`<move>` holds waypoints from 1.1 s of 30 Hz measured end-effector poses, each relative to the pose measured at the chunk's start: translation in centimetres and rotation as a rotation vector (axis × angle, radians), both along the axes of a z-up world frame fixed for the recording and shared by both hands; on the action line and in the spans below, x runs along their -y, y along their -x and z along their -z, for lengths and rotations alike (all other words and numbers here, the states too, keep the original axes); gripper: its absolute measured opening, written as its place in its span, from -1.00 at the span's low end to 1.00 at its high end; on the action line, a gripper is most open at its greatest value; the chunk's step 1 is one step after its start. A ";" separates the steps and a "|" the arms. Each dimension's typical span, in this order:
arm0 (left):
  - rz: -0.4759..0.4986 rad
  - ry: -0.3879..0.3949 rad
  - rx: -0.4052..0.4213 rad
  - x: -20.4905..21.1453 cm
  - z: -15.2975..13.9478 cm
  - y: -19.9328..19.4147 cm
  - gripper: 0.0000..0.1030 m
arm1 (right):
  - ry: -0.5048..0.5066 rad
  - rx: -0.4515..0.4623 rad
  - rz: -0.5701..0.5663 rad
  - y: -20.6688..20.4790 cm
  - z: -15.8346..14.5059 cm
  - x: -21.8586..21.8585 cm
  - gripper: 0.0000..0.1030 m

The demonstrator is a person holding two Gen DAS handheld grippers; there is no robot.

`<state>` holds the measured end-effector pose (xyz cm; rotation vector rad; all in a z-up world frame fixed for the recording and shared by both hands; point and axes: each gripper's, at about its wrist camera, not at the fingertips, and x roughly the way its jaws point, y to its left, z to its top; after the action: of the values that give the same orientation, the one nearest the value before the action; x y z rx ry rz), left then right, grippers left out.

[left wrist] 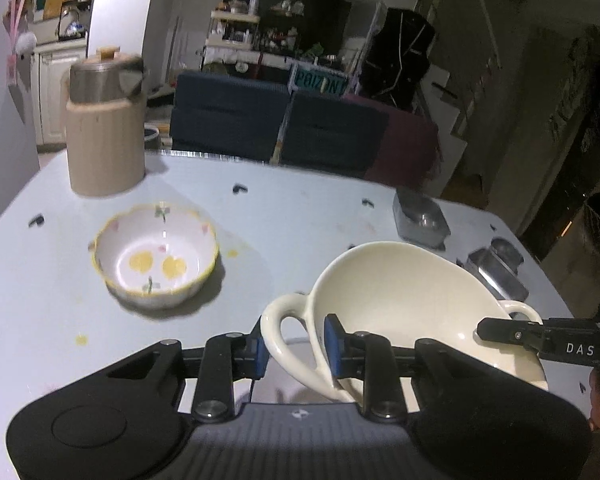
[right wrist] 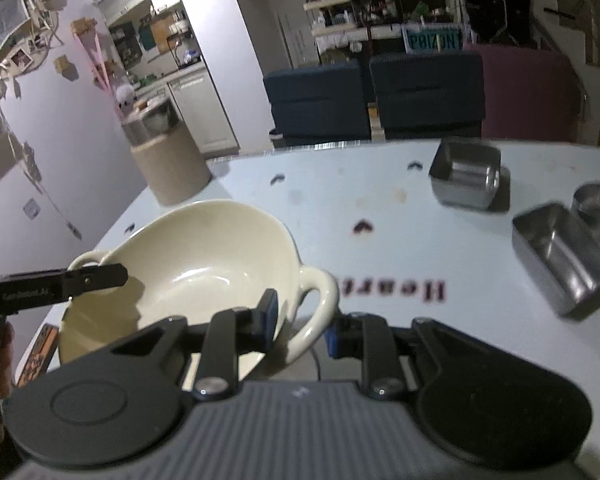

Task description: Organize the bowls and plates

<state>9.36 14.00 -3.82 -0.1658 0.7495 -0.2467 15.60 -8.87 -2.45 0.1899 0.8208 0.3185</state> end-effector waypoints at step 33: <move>0.032 0.052 -0.177 -2.6 6.3 -0.4 -0.39 | 0.046 -0.193 -0.037 2.1 4.7 -3.3 -0.50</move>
<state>9.74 16.55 -10.09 -0.2274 0.9228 -0.2847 13.50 -5.57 -7.13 0.1636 1.0222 0.3190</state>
